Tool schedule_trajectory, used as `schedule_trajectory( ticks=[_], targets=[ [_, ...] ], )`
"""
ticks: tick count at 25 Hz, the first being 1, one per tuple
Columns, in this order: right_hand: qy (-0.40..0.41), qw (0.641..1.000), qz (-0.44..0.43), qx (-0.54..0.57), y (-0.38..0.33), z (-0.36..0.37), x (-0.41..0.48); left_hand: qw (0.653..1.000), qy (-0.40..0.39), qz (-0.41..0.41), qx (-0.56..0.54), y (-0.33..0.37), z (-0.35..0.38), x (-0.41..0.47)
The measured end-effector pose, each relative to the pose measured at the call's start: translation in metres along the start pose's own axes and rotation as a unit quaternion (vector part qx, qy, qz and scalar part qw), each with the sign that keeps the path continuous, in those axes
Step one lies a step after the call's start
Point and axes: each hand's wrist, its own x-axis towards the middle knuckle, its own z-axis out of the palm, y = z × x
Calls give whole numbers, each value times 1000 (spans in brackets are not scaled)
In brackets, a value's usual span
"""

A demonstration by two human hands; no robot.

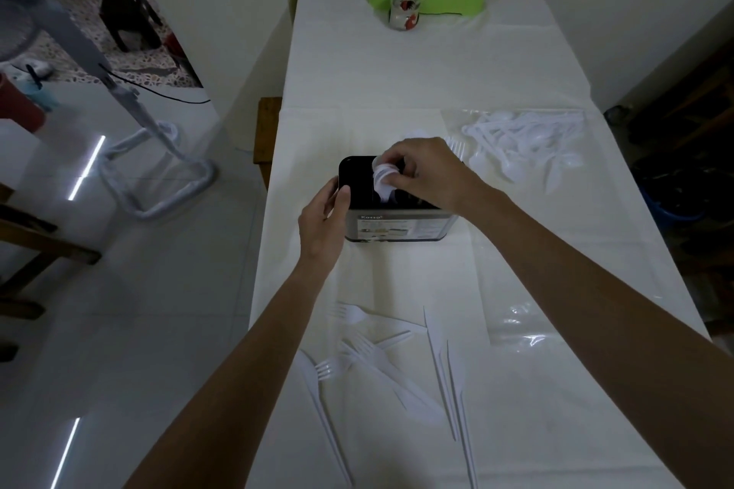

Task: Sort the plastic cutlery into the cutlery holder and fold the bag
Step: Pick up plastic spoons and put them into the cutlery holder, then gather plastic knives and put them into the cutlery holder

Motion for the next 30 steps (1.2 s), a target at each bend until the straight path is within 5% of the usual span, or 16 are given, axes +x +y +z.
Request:
schedule_trajectory(
  ticks=[11, 17, 20, 23, 30],
  targets=[
    [91, 992, 81, -24, -6, 12, -22, 997, -63, -45, -1, -12, -18, -10],
    [189, 970, 129, 85, 4, 26, -89, 993, 35, -59, 98, -55, -59, -73],
    [178, 966, 154, 106, 6, 52, -142, 981, 69, -39, 179, -66, -79, -115],
    [151, 962, 210, 90, 10, 86, -200, 953, 94, -110, 265, -76, -90, -146],
    [97, 927, 356, 64, 9, 134, -278, 906, 56, -180, 380, -77, -80, -166]
  ],
)
